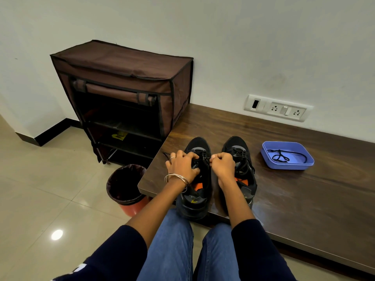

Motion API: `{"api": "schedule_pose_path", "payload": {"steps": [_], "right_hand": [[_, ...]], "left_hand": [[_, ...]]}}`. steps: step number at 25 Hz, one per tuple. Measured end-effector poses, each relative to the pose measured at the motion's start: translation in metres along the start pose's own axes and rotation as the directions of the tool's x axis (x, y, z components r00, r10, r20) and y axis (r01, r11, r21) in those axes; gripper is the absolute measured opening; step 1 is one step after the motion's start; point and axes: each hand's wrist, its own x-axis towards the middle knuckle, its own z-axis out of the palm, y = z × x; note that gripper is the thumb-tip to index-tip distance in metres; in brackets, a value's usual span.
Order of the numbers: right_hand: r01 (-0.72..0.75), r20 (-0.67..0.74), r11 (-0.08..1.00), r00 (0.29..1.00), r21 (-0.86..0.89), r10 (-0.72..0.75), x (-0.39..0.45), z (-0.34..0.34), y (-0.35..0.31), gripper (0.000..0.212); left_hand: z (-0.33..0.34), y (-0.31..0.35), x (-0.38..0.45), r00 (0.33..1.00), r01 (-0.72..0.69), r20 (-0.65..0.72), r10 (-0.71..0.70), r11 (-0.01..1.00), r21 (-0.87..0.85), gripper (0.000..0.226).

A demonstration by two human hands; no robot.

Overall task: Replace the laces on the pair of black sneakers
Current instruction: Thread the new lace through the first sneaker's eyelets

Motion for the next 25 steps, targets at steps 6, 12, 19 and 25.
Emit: {"api": "schedule_pose_path", "payload": {"steps": [6,12,19,25], "right_hand": [[-0.158,0.098,0.622,0.987,0.767,0.13,-0.012,-0.038,-0.025,0.024],[0.176,-0.173,0.821,0.98,0.543,-0.096,-0.009,-0.065,-0.043,0.01],[0.087,0.181,0.906,0.983,-0.414,-0.011,-0.01,-0.021,-0.009,0.019],[0.355,-0.179,0.785,0.935,0.507,-0.307,-0.018,-0.042,-0.034,0.02]], "left_hand": [[0.007,-0.004,-0.005,0.998,0.041,-0.04,-0.043,0.997,-0.066,0.043],[0.011,-0.007,-0.003,0.997,0.066,0.051,-0.059,0.986,-0.155,0.048],[0.011,-0.005,-0.004,0.997,0.065,0.06,-0.056,0.984,-0.164,0.05],[0.009,-0.005,-0.006,0.995,0.097,0.032,-0.092,0.96,-0.262,0.075]]}}
